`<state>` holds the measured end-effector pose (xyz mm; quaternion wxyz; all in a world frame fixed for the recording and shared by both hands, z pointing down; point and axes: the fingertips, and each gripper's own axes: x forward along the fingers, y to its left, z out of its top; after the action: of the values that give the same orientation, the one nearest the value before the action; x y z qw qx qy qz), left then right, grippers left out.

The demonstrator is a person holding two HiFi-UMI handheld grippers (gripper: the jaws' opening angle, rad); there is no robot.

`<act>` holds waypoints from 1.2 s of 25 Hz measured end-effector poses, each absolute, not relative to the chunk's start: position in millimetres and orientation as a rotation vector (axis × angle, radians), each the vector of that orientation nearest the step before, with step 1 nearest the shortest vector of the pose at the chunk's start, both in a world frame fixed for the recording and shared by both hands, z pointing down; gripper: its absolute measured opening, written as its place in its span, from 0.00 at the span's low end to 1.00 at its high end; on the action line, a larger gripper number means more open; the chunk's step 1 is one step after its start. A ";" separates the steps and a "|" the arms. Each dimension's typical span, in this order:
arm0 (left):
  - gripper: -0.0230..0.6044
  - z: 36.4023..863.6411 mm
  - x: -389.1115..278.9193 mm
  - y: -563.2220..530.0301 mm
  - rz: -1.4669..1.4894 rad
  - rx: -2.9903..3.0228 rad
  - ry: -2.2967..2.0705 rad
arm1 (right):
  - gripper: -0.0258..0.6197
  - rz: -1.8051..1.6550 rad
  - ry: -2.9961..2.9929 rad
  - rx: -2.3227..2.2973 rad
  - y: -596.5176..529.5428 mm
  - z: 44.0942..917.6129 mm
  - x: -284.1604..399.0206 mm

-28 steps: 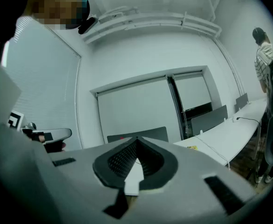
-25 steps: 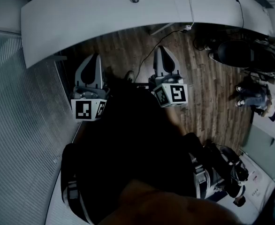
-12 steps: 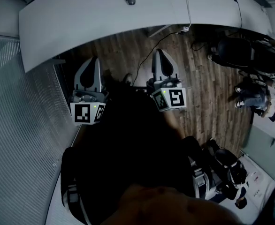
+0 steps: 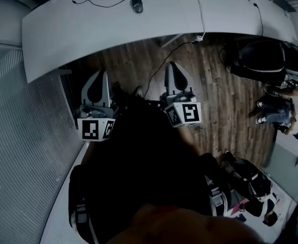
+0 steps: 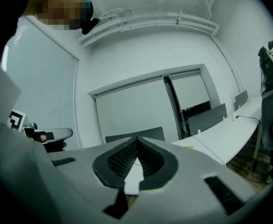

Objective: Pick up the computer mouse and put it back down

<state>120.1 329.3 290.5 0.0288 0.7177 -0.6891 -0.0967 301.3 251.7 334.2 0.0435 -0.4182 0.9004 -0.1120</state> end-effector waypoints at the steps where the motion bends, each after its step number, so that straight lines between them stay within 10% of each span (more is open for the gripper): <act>1: 0.04 290.9 123.2 328.4 -0.291 2.203 -2.131 | 0.04 -0.350 2.758 -1.269 249.7 335.1 304.5; 30: 0.04 307.6 82.1 245.2 -0.305 2.188 -2.109 | 0.04 -0.371 2.801 -1.316 170.5 357.4 264.3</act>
<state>82.1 245.2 307.6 0.0434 0.7157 -0.6899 -0.0998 264.3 170.5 357.4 0.0123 -0.4221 0.8986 -0.1191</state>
